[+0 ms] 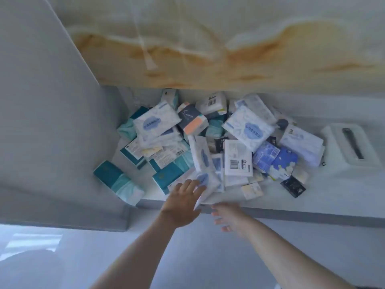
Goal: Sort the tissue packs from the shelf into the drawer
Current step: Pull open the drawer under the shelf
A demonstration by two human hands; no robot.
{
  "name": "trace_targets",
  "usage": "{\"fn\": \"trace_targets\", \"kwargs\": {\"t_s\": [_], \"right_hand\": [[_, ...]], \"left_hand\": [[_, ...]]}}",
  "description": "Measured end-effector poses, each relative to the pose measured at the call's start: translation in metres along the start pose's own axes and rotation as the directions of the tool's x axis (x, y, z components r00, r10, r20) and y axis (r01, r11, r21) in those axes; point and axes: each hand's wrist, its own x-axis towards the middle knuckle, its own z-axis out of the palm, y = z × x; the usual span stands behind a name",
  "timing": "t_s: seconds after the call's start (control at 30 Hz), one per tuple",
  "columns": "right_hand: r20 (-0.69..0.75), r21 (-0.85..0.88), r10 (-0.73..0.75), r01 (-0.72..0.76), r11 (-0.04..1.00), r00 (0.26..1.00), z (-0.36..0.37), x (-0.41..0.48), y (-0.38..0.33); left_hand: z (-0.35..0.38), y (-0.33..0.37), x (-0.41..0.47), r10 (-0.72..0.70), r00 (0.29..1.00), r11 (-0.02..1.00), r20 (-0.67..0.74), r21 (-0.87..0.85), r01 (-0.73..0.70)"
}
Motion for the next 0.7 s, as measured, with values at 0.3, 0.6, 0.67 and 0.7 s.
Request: {"fn": "trace_targets", "kwargs": {"t_s": [0.3, 0.6, 0.67, 0.7], "right_hand": [[0.042, 0.483, -0.033, 0.009, 0.876, 0.999, 0.028, 0.034, 0.023], [0.0, 0.833, -0.235, 0.13, 0.537, 0.972, 0.053, 0.046, 0.042], [0.008, 0.839, -0.247, 0.127, 0.529, 0.969, 0.056, 0.045, 0.048], [0.007, 0.836, -0.244, 0.128, 0.534, 0.97, 0.057, 0.045, 0.052]], "left_hand": [[0.045, -0.005, -0.015, 0.018, 0.961, 0.999, -0.277, -0.023, -0.025], [0.061, 0.011, -0.065, -0.201, 0.935, 0.977, -0.291, -0.129, 0.17], [0.063, 0.011, -0.072, -0.26, 0.936, 0.962, -0.238, -0.144, 0.231], [0.064, 0.01, -0.076, -0.274, 0.938, 0.959, -0.214, -0.133, 0.25]]}}
